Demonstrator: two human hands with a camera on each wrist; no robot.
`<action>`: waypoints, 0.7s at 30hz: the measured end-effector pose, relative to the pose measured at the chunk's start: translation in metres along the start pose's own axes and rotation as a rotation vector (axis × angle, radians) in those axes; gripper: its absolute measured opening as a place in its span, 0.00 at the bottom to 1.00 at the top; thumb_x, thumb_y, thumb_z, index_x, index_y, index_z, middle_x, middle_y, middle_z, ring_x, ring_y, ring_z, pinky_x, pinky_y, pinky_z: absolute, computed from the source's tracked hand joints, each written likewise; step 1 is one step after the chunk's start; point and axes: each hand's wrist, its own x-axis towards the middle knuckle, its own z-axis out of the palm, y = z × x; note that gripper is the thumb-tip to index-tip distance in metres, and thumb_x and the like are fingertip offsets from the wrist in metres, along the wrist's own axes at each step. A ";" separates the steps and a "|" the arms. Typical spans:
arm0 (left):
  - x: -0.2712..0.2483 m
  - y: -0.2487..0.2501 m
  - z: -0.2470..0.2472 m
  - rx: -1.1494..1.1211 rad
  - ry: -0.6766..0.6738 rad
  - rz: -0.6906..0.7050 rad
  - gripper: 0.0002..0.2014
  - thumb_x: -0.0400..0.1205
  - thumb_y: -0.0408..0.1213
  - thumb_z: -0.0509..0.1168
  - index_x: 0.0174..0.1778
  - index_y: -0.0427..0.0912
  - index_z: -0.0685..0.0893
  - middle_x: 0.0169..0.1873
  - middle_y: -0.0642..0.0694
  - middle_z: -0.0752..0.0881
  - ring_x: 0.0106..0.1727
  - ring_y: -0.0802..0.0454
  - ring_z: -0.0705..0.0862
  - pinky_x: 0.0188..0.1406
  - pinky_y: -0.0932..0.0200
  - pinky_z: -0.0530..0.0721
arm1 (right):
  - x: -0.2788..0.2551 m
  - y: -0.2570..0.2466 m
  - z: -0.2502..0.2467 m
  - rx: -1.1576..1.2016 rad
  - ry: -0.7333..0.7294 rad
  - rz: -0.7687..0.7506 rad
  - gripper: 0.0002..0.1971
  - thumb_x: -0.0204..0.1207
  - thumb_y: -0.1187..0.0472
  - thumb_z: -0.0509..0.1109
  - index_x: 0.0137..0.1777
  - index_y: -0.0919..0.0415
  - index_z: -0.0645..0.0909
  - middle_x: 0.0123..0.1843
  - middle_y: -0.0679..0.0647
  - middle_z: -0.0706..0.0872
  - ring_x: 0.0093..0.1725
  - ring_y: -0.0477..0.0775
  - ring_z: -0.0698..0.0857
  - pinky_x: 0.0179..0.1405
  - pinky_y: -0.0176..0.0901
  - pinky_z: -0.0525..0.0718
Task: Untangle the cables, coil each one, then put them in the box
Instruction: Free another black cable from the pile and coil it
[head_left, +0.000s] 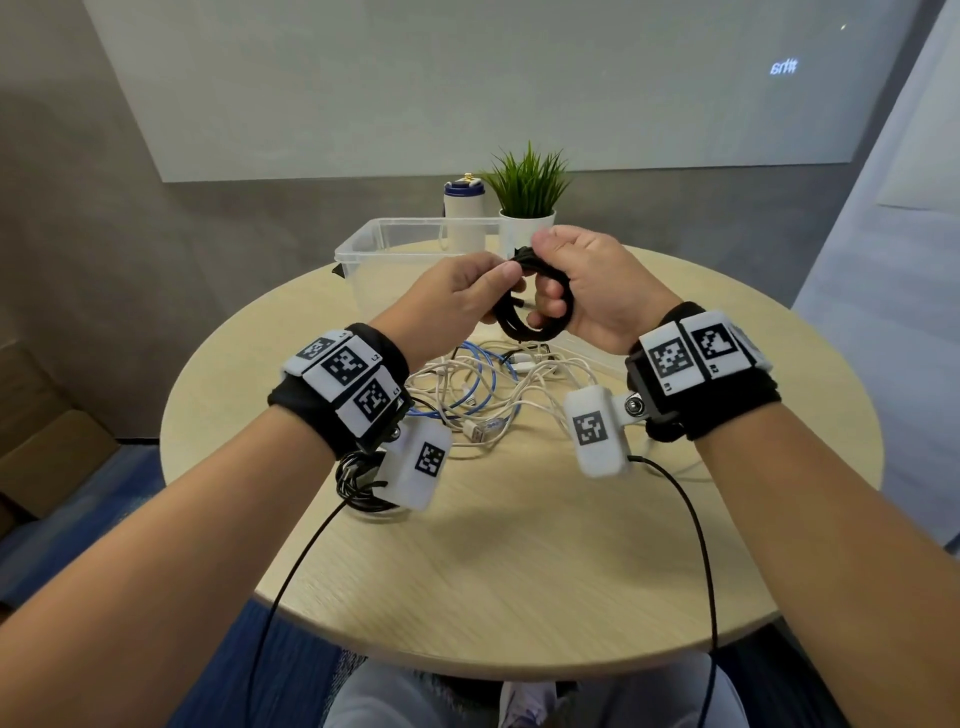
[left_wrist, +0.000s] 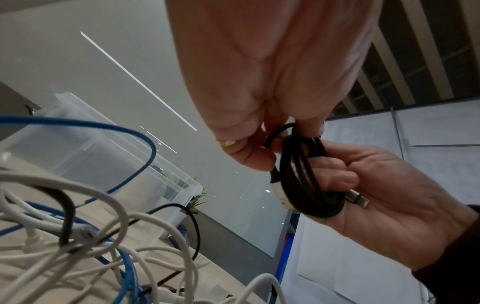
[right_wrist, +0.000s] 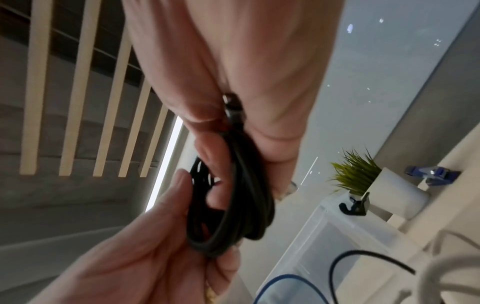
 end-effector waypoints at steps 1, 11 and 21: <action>0.001 -0.001 0.000 0.034 0.009 -0.009 0.12 0.86 0.45 0.57 0.44 0.43 0.81 0.38 0.38 0.81 0.40 0.46 0.78 0.47 0.47 0.81 | 0.001 0.002 -0.001 -0.038 0.019 -0.016 0.12 0.87 0.58 0.57 0.44 0.63 0.76 0.21 0.51 0.71 0.20 0.48 0.70 0.30 0.45 0.78; 0.009 -0.009 -0.004 0.188 0.180 -0.068 0.16 0.85 0.49 0.60 0.34 0.45 0.81 0.27 0.49 0.79 0.33 0.51 0.76 0.41 0.51 0.79 | -0.002 0.012 -0.004 -0.561 -0.017 -0.167 0.09 0.82 0.60 0.66 0.51 0.43 0.85 0.30 0.47 0.80 0.33 0.47 0.79 0.38 0.47 0.85; 0.007 -0.008 -0.004 -0.405 0.170 -0.154 0.12 0.80 0.21 0.55 0.45 0.35 0.83 0.37 0.42 0.84 0.37 0.54 0.82 0.37 0.64 0.82 | 0.012 0.012 -0.007 -0.566 0.174 -0.165 0.09 0.82 0.66 0.63 0.48 0.64 0.85 0.30 0.54 0.81 0.20 0.42 0.77 0.21 0.34 0.76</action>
